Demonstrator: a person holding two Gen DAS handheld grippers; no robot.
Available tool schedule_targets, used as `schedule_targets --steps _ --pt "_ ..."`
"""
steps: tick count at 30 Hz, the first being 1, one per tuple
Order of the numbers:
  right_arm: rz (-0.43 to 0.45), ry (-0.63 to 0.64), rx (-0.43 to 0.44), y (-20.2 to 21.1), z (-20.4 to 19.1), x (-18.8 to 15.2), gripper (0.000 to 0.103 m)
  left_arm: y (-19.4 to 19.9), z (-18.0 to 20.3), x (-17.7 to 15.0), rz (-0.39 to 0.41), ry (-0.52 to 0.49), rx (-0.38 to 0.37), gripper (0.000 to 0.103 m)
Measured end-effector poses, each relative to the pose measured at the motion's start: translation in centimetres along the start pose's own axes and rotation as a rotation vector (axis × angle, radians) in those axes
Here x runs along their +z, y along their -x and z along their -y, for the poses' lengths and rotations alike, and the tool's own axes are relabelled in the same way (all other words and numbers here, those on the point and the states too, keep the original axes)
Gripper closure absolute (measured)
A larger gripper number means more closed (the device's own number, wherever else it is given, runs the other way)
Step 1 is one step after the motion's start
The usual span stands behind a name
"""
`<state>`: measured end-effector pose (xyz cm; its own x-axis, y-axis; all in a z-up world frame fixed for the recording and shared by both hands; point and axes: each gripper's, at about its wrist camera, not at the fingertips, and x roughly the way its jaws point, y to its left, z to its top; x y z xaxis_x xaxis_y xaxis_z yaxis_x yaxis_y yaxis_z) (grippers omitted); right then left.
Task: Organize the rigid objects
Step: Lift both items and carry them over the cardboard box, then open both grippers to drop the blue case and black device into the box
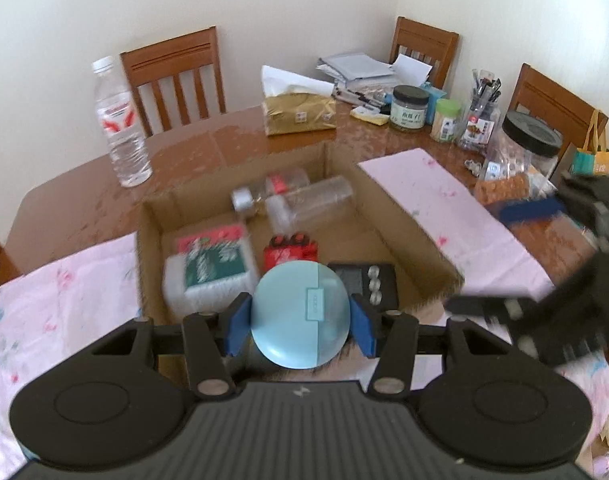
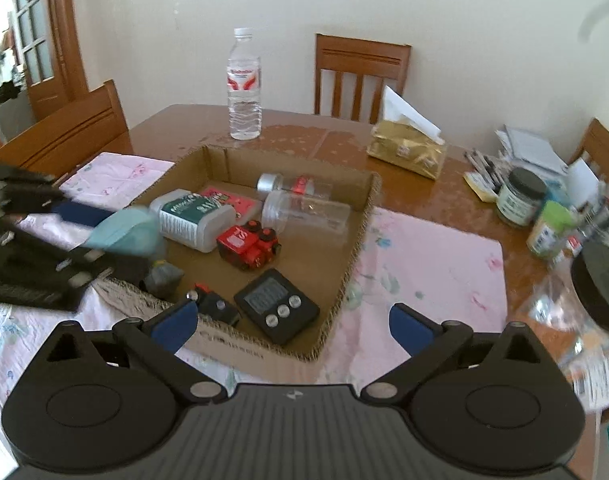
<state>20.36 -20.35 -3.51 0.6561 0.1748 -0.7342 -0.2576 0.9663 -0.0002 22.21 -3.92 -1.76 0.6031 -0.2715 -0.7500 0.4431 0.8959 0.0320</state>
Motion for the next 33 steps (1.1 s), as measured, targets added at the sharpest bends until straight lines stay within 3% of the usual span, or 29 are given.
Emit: schedule_targets --steps 7,8,11,12,16,22,28,33 --pt "-0.024 -0.068 -0.034 0.9 0.7 -1.1 0.000 -4.1 1.2 1.3 -0.013 -0.001 -0.011 0.051" --pt "-0.024 -0.077 -0.038 1.1 0.8 -1.2 0.000 -4.1 1.2 1.3 -0.004 0.008 -0.007 0.046" --pt "-0.024 -0.101 -0.041 1.6 1.2 -1.2 0.000 -3.2 1.2 1.2 0.043 0.022 0.023 0.011" --pt "-0.025 -0.105 -0.043 1.6 1.2 -1.1 0.000 -2.6 1.2 1.1 0.064 0.028 0.044 0.007" --pt "-0.037 -0.123 -0.066 1.9 1.1 -0.7 0.000 -0.2 0.8 1.0 0.095 0.061 0.097 0.005" --pt "-0.094 -0.196 -0.106 1.8 0.8 0.1 0.000 2.4 0.7 -0.1 0.006 0.110 0.272 0.005" --pt "-0.118 -0.222 -0.104 2.4 -0.4 0.5 0.000 5.1 0.0 -1.8 -0.031 0.235 0.260 0.005" --pt "-0.120 -0.198 -0.112 3.0 -1.6 1.2 0.000 6.2 0.0 -1.9 -0.035 0.252 0.261 0.004"
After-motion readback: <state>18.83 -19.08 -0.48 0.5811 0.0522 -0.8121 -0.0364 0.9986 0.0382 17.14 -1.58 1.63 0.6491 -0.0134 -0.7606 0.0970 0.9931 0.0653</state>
